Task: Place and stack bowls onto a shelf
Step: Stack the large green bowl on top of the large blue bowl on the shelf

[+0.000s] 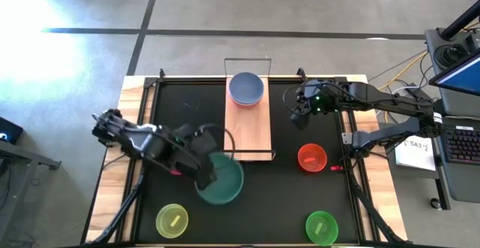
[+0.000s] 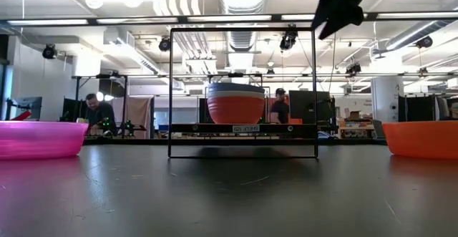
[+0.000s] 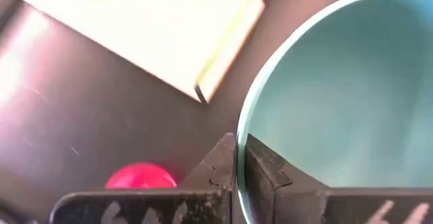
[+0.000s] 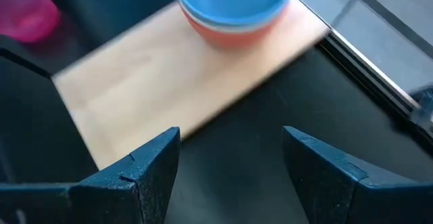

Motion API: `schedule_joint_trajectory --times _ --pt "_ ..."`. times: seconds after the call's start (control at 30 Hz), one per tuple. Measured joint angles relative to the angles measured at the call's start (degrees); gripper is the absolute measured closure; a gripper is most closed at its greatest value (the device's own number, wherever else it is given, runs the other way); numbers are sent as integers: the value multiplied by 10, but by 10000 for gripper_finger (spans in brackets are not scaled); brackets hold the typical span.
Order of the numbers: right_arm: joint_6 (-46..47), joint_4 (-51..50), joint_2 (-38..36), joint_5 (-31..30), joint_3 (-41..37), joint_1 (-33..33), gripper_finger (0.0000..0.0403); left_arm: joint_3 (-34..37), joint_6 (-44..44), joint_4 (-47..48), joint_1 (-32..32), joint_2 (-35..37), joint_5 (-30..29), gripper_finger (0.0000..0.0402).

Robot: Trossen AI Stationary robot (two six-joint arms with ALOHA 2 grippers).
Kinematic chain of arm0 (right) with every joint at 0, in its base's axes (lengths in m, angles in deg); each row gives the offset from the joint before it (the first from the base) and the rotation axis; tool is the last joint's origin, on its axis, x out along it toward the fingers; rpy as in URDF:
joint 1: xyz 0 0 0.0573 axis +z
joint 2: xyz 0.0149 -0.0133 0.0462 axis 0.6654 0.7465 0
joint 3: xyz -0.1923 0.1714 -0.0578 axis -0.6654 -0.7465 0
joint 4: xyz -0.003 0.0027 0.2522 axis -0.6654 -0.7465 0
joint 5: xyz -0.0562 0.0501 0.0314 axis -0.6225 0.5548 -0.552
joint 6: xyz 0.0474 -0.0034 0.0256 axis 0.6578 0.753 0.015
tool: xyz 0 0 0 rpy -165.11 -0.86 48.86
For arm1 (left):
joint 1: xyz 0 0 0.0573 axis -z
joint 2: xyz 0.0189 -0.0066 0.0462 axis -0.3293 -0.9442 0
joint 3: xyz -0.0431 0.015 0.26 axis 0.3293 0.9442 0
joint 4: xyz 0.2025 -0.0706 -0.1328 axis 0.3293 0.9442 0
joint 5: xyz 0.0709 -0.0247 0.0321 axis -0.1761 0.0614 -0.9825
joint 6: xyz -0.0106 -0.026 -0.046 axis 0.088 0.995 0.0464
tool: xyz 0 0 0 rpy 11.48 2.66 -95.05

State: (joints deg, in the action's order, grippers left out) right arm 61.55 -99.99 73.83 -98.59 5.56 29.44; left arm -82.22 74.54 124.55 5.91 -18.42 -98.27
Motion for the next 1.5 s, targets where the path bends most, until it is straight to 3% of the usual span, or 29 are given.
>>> schedule_joint_trajectory --times 0.27,0.6,0.83,0.97,1.3,1.5 --pt "-4 109 0 61 0 0 158 -58 -134 0 -95 -7 -151 401" --pt "-6 245 0 63 0 0 158 -45 -286 -103 -251 -17 -169 402" --pt "-20 301 6 -33 0 0 158 -47 -366 -172 -337 -38 -169 402" --pt "-30 326 19 -45 0 -1 158 -47 -397 -223 -369 -54 -169 402" --pt "-84 334 58 -155 0 -1 158 -47 -450 -278 -383 -83 -168 402" --pt "-103 334 82 -184 0 -1 158 -51 -462 -327 -383 -85 -155 402"
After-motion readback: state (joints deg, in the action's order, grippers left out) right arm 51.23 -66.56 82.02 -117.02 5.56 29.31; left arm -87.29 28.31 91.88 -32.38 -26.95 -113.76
